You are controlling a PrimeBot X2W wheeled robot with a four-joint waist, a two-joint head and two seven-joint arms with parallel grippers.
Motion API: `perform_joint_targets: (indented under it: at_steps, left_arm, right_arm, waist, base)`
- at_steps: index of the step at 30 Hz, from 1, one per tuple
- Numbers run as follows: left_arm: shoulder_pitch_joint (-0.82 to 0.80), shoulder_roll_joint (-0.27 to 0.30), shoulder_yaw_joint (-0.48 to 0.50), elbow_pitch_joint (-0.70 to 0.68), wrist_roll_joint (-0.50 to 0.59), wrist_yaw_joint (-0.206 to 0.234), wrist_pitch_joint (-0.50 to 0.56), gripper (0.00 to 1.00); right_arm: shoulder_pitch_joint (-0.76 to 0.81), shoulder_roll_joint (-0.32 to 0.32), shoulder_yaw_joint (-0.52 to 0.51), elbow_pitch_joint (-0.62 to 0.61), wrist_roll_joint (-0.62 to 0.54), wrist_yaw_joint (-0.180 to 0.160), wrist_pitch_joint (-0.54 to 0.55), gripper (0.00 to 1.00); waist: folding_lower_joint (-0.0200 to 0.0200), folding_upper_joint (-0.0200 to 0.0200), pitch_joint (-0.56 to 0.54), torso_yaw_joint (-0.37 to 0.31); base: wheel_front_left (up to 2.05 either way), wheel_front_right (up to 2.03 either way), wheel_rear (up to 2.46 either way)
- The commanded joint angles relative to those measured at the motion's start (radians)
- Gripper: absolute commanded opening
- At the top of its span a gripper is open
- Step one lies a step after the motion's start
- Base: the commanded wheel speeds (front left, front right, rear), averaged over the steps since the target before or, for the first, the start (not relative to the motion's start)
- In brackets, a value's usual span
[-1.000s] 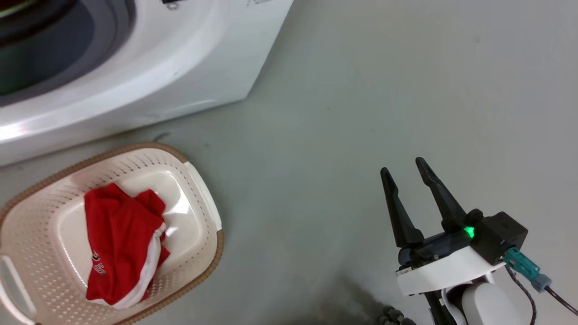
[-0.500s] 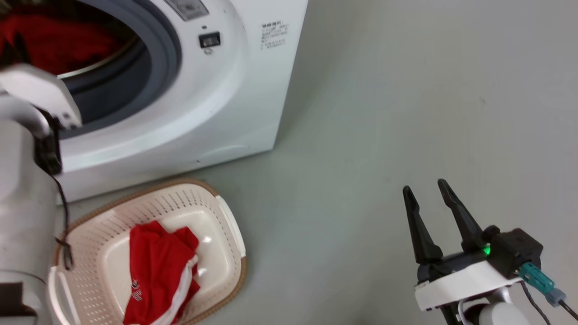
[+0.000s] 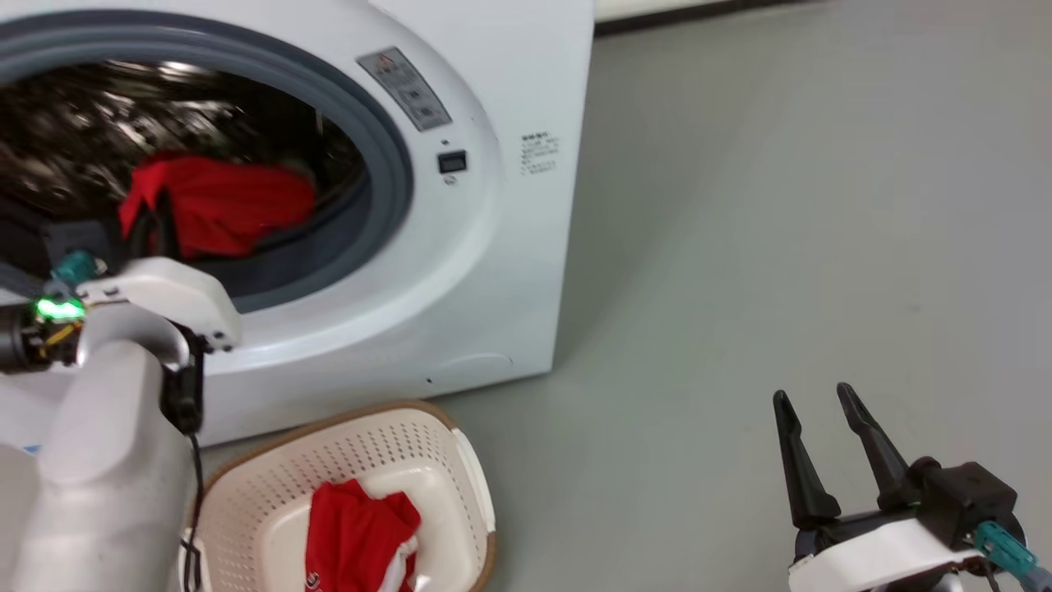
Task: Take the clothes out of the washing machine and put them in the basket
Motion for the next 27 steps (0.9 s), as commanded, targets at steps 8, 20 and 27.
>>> perform_joint_targets:
  at_steps: [8, 20, 27]
  left_arm:
    - [0.201, -0.055, 0.003, -0.29, 0.055, -0.011, -0.006, 0.0]
    - [0.422, -0.058, -0.012, -0.731, 0.066, 0.071, 0.067, 0.0]
    - [0.618, -0.051, -0.021, -0.988, 0.072, 0.137, 0.17, 0.0]
  right_arm:
    - [0.067, 0.0, -0.024, -0.061, -0.02, 0.0, 0.049, 1.0]
    - [0.123, 0.0, -0.032, -0.1, -0.029, 0.0, 0.082, 1.0]
    - [0.135, 0.0, -0.028, -0.118, -0.033, 0.0, 0.092, 1.0]
  waist:
    - [0.0003, 0.0, -0.117, 0.107]
    - [0.0003, 0.0, -0.165, 0.171]
    - [0.0003, 0.0, -0.161, 0.193]
  base:
    - [0.0, 0.0, 0.0]
    - [0.0, 0.0, 0.0]
    - [0.0, 0.0, 0.0]
